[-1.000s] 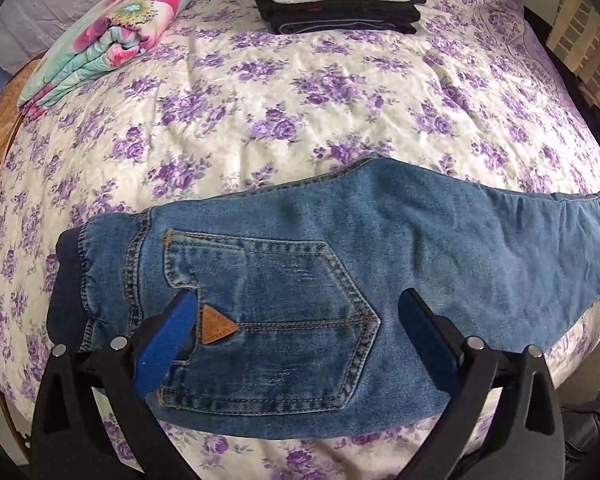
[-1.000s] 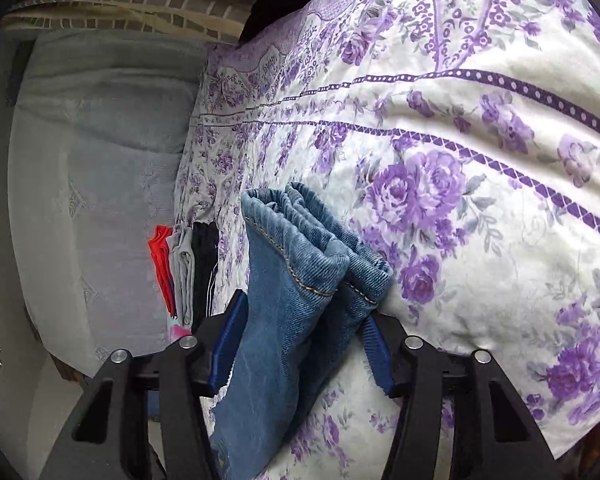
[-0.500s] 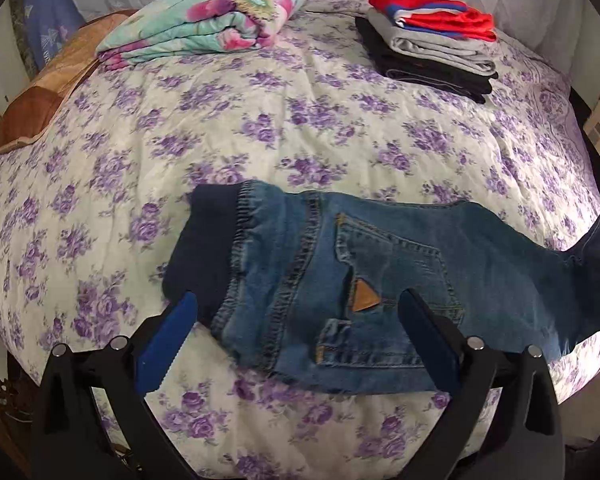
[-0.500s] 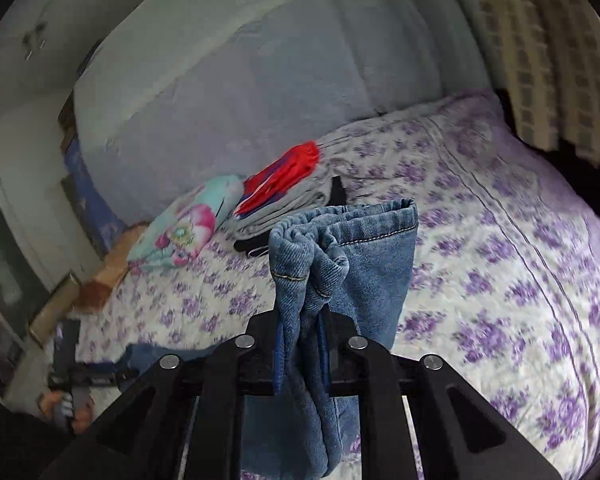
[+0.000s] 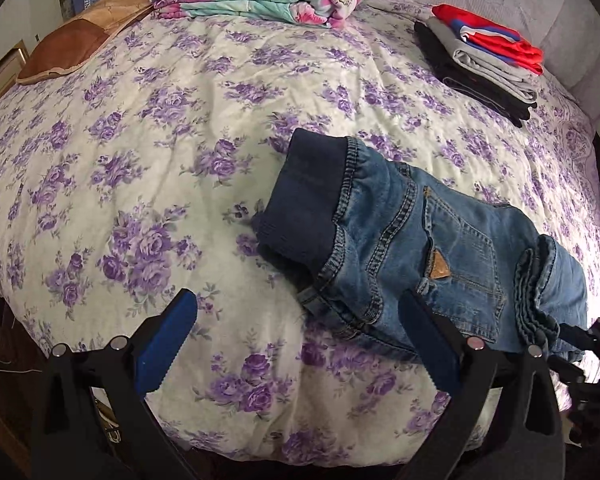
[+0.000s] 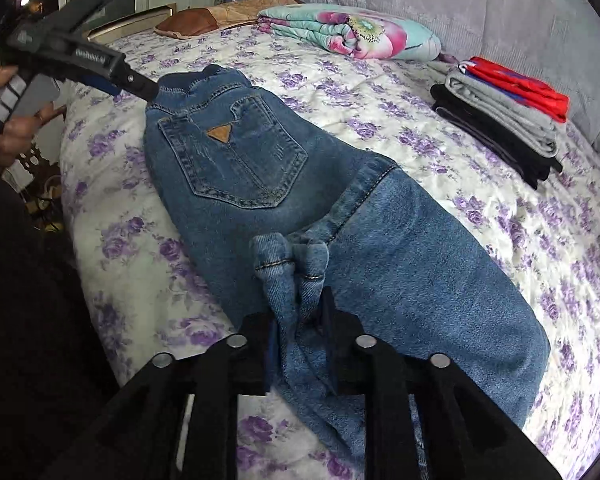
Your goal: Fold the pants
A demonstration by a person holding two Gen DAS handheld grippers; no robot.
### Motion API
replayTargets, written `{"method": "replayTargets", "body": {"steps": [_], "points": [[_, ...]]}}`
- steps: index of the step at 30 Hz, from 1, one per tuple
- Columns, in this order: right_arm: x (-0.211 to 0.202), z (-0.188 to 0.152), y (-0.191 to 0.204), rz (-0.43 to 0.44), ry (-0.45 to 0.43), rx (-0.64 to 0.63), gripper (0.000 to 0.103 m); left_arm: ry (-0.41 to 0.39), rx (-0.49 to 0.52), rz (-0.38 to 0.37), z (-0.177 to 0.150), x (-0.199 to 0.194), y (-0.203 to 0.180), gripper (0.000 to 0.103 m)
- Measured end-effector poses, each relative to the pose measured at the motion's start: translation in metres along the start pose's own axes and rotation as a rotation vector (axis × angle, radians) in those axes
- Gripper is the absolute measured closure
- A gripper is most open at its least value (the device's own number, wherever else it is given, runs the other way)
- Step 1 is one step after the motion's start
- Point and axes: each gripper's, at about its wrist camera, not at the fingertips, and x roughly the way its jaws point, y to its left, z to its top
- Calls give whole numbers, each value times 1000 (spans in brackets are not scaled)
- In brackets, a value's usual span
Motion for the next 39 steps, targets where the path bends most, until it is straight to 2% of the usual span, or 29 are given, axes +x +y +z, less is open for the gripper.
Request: {"method": "replayTargets", "body": {"steps": [2,3,4,5,7,10,12,14,17,19,20,21,22,24,26,28,31,32,34,36,37,39], "points": [[-28,7,-12,122,-82,94,69,4,-9,-5,-1,2,-1,5],[-40,11,-21,145,-124,140,68,7,-17,-7,-2,3,-2,5],[-47,14,-28,115,-156,172,68,12,-24,-12,-3,4,-2,5],[-48,18,-35,49,-166,184,68,17,-30,-17,-4,6,-3,5],[-33,24,-44,-56,-136,156,67,34,-41,-26,-7,10,-6,5],[8,26,-49,-97,-35,122,67,53,-48,-34,-10,16,-10,5],[43,17,-52,-126,75,100,65,62,-66,-52,-12,20,-12,5],[46,10,-56,-109,36,135,64,74,-95,-83,-12,25,-11,5],[30,14,-55,-70,40,138,65,74,-156,-130,-8,32,-3,5],[2,15,-53,-20,-39,146,65,73,-205,-174,-3,38,4,5],[-7,16,-50,-9,-59,129,62,71,-227,-191,-1,40,8,5],[-10,16,-46,-5,-52,106,53,66,-251,-213,1,43,12,5],[-5,15,-45,-8,-16,93,48,62,-272,-235,2,45,17,5],[24,4,-47,10,95,124,46,53,-306,-284,3,48,25,5],[33,-7,-55,43,70,203,44,51,-328,-338,2,47,31,5],[32,-5,-60,57,70,251,44,50,-375,-424,-1,44,38,5],[32,-4,-59,53,75,258,44,55,-467,-608,-1,48,44,6],[33,-4,-58,47,77,251,43,57,-480,-616,-1,51,44,7],[34,-2,-56,36,88,243,43,66,-490,-623,-1,63,44,16],[35,-1,-56,33,95,249,43,59,-510,-637,-1,71,47,31],[35,-1,-57,32,96,251,43,57,-517,-648,0,72,48,32],[35,-1,-56,29,98,253,43,53,-526,-656,1,75,50,45]]}}
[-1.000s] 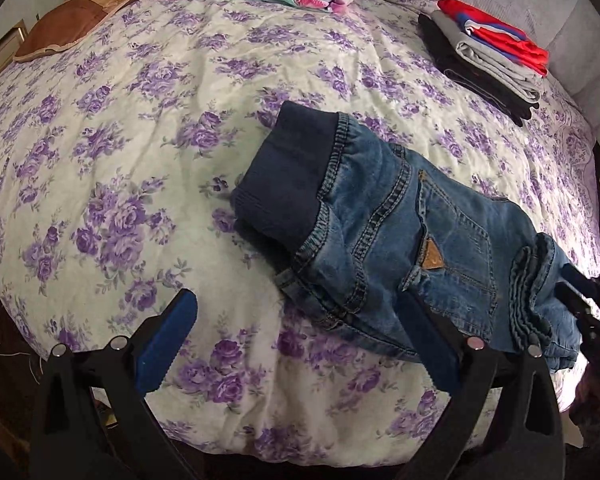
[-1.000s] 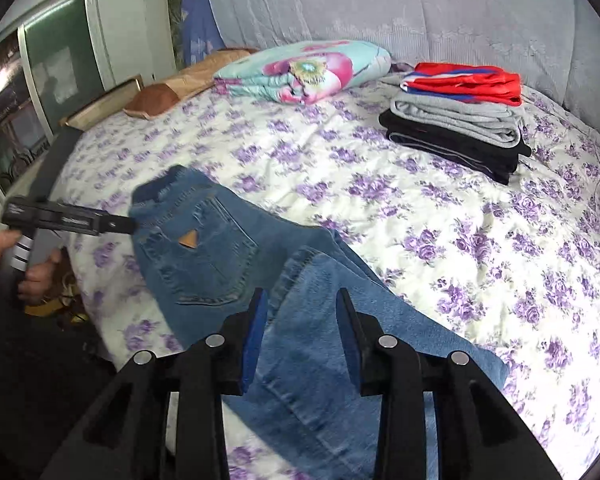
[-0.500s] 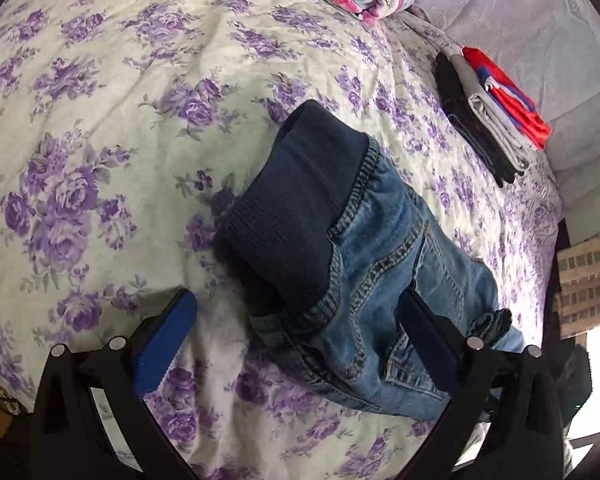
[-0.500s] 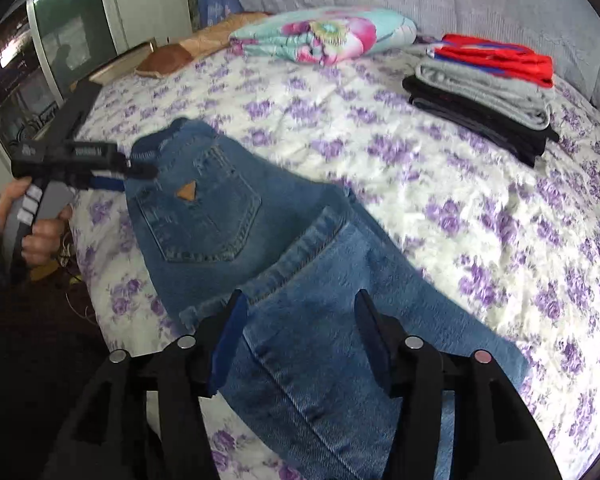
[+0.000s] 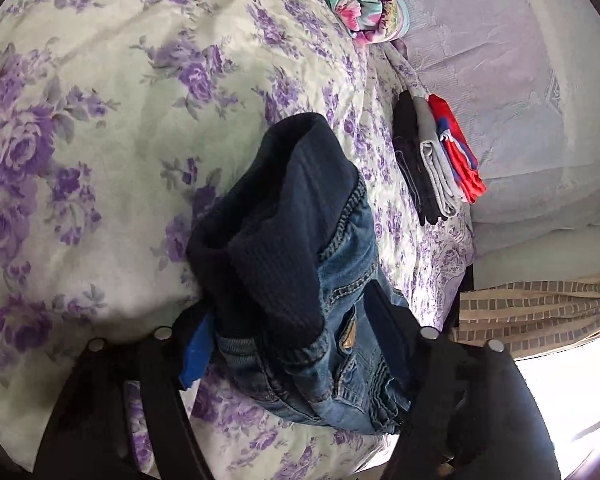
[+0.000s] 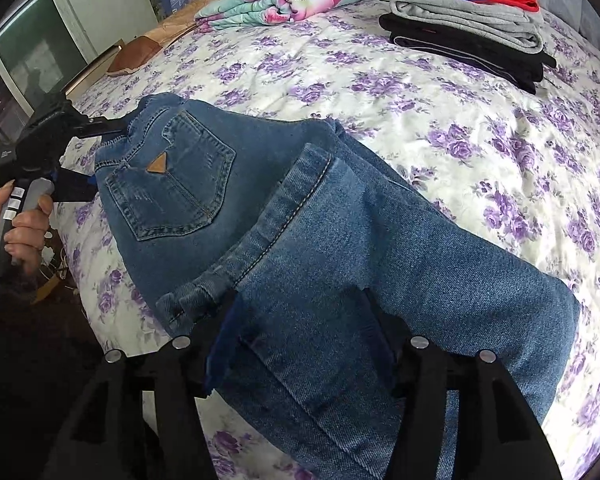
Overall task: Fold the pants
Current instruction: 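Grasp and lift the dark ribbed waistband with the left tool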
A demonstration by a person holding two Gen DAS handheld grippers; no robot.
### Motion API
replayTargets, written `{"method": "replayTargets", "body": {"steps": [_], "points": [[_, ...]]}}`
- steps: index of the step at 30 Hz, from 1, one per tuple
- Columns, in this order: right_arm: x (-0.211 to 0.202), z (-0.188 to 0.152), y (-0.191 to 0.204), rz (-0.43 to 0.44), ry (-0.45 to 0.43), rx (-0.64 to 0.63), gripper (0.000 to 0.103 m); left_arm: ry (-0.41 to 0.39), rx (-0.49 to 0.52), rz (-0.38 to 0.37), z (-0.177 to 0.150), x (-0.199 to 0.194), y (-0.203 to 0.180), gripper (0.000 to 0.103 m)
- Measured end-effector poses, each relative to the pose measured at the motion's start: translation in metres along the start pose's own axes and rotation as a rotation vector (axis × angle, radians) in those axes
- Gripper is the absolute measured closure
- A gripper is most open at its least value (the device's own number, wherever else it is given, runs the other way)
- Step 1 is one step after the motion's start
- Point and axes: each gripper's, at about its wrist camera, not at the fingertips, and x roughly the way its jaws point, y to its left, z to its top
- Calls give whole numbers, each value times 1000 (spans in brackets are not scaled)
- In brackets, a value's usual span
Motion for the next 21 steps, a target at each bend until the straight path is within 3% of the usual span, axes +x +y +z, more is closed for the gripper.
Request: {"method": "replayTargets", "body": {"steps": [1,2,5,7,10,13,15,17,21], "points": [[0,0,0,-1,1,2,43,-3,-4,-4,1,-1,3,49],[0,0,0,-1,3,3,43,-7,-13,-6,3,-1,6,60],[0,1,1,-3,9,3,43,-13,-11,-23,2,-4,10,67],[-7,5,3,-15,12,5,43,-22,15,4,2,-5,4,68],[-36,12,14,8,-114,-20,44,-34,43,20,2,-11,-6,69],[-35,20,23,-90,-156,-75,44,-39,110,57,2,-17,-24,70],[-14,22,19,-128,-117,-72,44,-41,158,76,0,-22,-35,70],[18,20,13,-137,-2,-66,39,-48,219,97,-3,-26,-53,70],[3,25,15,-129,-53,-58,38,-57,344,120,-9,-34,-90,70]]}}
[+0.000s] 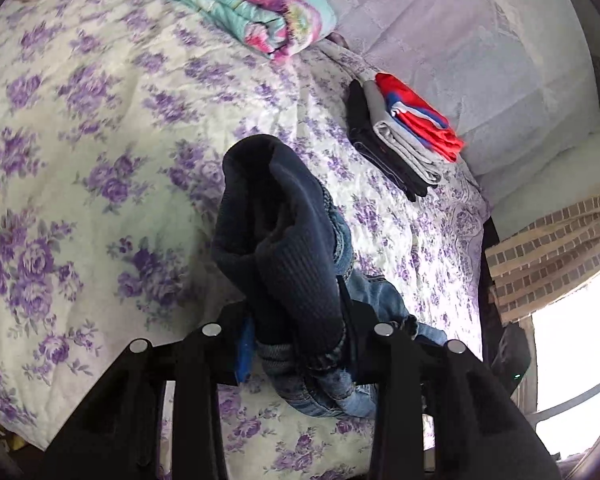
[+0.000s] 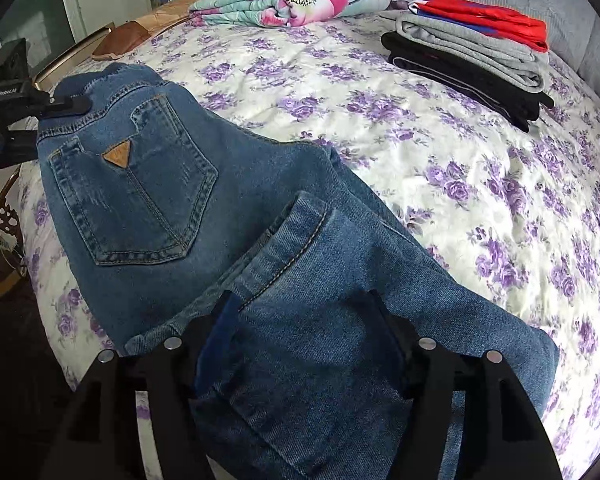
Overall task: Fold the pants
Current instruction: 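Grasp and lift the dark ribbed waistband with the left tool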
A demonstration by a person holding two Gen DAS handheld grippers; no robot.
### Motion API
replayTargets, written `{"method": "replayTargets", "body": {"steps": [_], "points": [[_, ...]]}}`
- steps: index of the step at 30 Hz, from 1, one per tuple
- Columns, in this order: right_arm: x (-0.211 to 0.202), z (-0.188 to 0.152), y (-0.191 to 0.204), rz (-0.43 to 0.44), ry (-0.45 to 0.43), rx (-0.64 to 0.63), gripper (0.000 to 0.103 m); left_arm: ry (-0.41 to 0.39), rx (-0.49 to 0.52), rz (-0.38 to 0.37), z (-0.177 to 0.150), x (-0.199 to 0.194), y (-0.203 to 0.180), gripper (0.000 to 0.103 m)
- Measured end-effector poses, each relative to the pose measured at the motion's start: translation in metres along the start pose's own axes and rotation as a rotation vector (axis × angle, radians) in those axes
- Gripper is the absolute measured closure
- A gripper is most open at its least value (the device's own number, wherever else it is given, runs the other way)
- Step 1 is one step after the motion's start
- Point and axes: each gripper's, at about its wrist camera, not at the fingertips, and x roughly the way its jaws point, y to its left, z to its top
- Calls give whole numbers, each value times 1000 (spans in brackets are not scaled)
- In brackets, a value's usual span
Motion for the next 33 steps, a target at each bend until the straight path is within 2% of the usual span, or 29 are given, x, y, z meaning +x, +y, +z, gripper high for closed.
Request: {"method": "replayTargets", "body": {"steps": [2,3,5,7,8,10,11,13,15,17,21,26,29,33], "points": [[-25,1,-4,48,-127,43,38,-4,42,3,2,-4,-16,70],[-30,1,-4,40,-158,45,38,-7,60,5,2,-6,-22,70],[-19,4,-8,21,-141,57,38,-11,93,2,2,-10,-35,70],[18,3,-12,48,-16,96,36,-8,138,4,1,-11,-51,70],[22,3,-11,39,-45,83,35,-10,175,18,1,-11,-61,70],[17,9,-10,44,-36,81,34,-14,238,22,1,-13,-80,70],[8,9,-13,87,-55,106,34,-16,262,21,0,-14,-89,70],[-15,1,-26,147,-118,170,33,-18,323,23,-3,-15,-108,70],[-33,-14,-46,108,-142,247,23,-19,389,25,-8,-14,-127,70],[-45,-36,-71,81,-138,346,22,-20,466,26,-14,-12,-148,70],[-70,-83,-121,90,-182,589,22,4,634,-16,-31,0,-195,70],[-83,-138,-160,41,-195,843,22,106,857,-128,-69,39,-255,70],[-94,-166,-170,36,-236,944,22,197,1017,-170,-108,77,-284,69],[-106,-188,-178,-10,-248,980,22,364,1194,-125,-168,145,-296,58]]}}
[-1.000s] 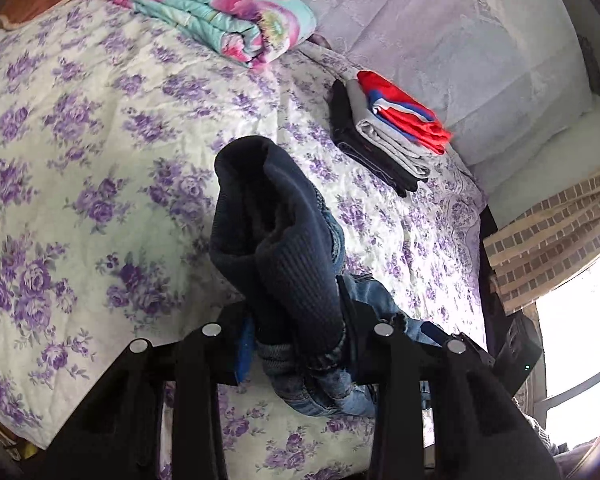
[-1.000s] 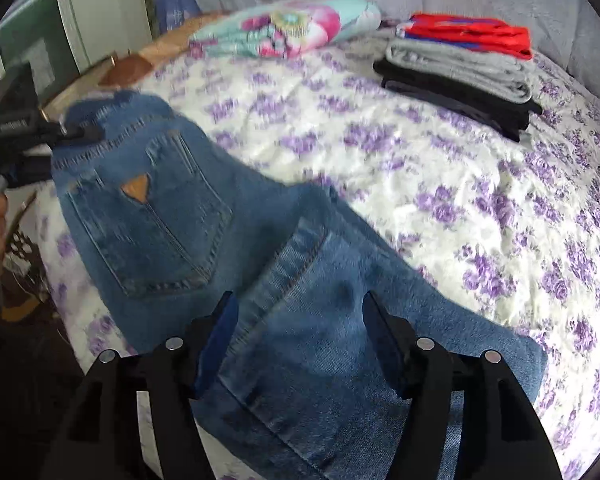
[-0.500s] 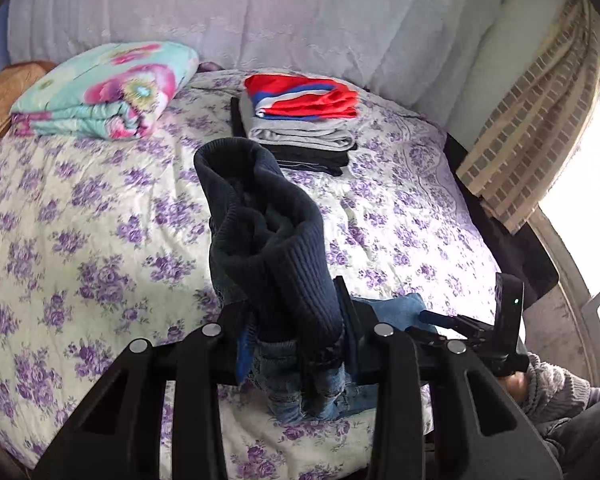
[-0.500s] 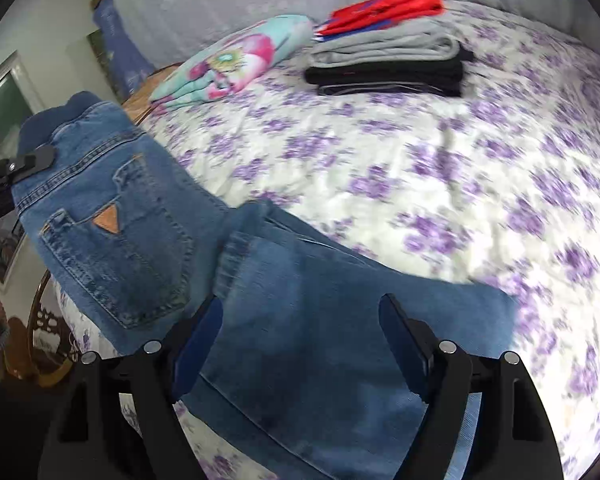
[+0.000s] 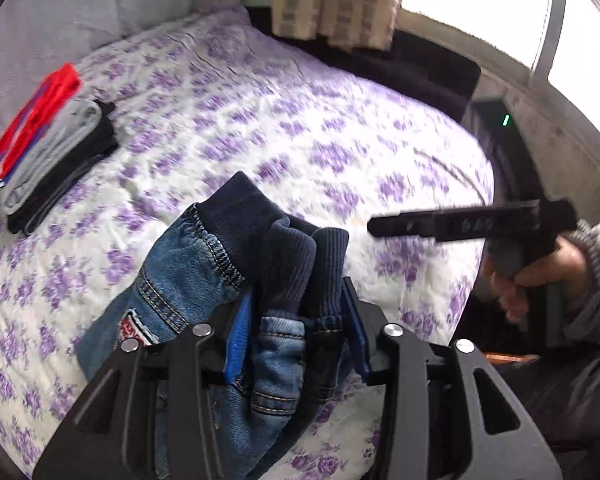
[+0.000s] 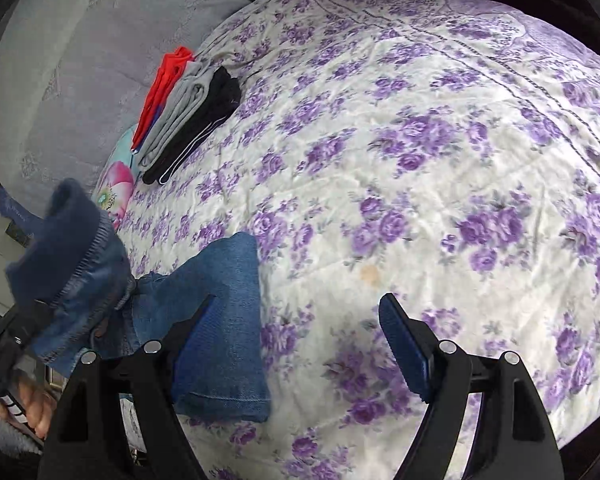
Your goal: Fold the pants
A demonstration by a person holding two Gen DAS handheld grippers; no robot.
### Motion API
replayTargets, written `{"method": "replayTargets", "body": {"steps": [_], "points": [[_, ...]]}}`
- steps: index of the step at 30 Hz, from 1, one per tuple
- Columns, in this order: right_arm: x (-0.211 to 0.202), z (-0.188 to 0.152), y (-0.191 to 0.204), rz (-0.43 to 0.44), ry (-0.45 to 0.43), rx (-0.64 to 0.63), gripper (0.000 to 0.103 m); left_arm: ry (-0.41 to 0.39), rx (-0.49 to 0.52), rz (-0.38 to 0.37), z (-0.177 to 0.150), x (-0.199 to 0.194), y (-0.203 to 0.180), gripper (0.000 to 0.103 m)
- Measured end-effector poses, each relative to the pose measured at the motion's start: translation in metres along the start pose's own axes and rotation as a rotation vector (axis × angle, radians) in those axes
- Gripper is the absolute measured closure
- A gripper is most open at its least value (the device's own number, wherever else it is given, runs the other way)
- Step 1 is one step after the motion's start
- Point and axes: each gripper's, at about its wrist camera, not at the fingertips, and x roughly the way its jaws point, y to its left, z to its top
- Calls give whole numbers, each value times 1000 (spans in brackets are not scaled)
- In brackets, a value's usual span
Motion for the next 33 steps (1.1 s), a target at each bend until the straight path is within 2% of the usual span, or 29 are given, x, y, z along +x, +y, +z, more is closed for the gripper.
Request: {"method": "replayTargets", "body": {"steps": [1,2,3,6,8,10,14,16,18,20,22,23,25,27,29,31,33], "points": [[-4,-2,-6,-8,-6,10,22,39,12,-14,-4,15,-5,55],[-8,-4,-12,-13,-12,22,22,69,19,-42,-6,22,-11,46],[-13,-4,-18,-20,-19,32,22,72,31,-63,-8,21,-15,35],[-24,-4,-24,-42,-48,19,22,24,82,-69,-4,1,-24,21],[-30,-1,-19,-47,-72,-11,22,1,62,-52,-1,-13,-18,19],[-31,6,-1,-33,-88,-70,22,-16,-6,-21,-1,-29,1,18],[-30,13,66,-2,-109,-319,22,-39,-250,49,-15,-56,64,14],[-21,10,101,-24,-102,-468,22,-3,-354,110,-30,-55,91,14],[-11,4,126,-44,-100,-580,22,56,-408,176,-45,-43,108,14],[4,-3,138,-92,-61,-645,22,100,-450,174,-57,-27,117,13],[27,-12,131,-173,21,-670,22,149,-476,136,-67,-8,116,9],[37,-16,121,-186,53,-661,19,165,-454,159,-72,2,109,4],[50,-22,95,-169,119,-589,15,141,-410,224,-79,12,97,4],[55,-20,79,-126,140,-512,11,135,-455,186,-82,14,106,4],[55,-19,81,-126,147,-509,10,138,-490,151,-83,12,112,4],[48,-20,93,-145,132,-568,10,120,-488,162,-81,2,111,4],[31,-16,108,-154,71,-619,11,99,-469,177,-79,-12,108,5]]}}
